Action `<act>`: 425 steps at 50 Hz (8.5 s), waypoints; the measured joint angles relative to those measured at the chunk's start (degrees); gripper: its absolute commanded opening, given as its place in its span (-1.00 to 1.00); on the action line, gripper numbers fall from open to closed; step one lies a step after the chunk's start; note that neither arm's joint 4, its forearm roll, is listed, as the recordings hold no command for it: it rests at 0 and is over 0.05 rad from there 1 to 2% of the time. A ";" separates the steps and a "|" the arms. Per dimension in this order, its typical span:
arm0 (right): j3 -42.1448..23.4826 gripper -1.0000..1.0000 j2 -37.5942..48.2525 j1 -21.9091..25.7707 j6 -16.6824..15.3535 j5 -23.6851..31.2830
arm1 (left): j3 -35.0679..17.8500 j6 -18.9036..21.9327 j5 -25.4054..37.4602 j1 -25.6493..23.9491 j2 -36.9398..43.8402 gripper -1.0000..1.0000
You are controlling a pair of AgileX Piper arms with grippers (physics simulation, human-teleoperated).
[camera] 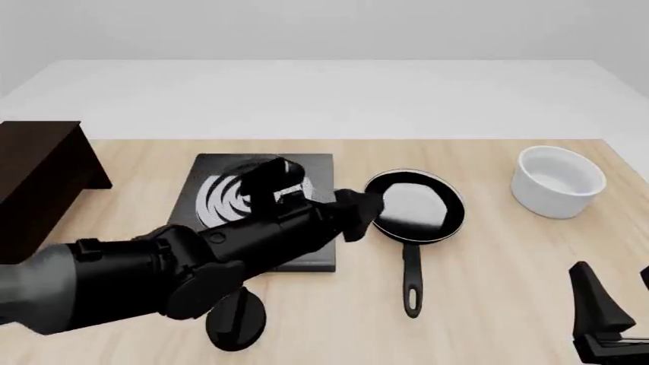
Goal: Put the frying pan on top of the cabinet.
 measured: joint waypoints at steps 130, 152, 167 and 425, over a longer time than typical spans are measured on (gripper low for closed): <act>0.03 1.00 0.10 -0.48 1.64 -0.28 | -7.84 -9.64 -11.84 -3.07 30.02 1.00; 0.05 1.00 0.53 -0.71 2.26 -0.59 | -9.27 -11.06 -13.32 -4.62 32.97 1.00; 0.04 1.00 1.00 -0.86 2.82 -0.94 | -10.19 -12.02 -14.34 -5.69 34.66 1.00; 0.07 1.00 1.40 -0.50 1.49 -1.14 | 23.20 -29.11 -13.75 54.12 -34.80 -1.00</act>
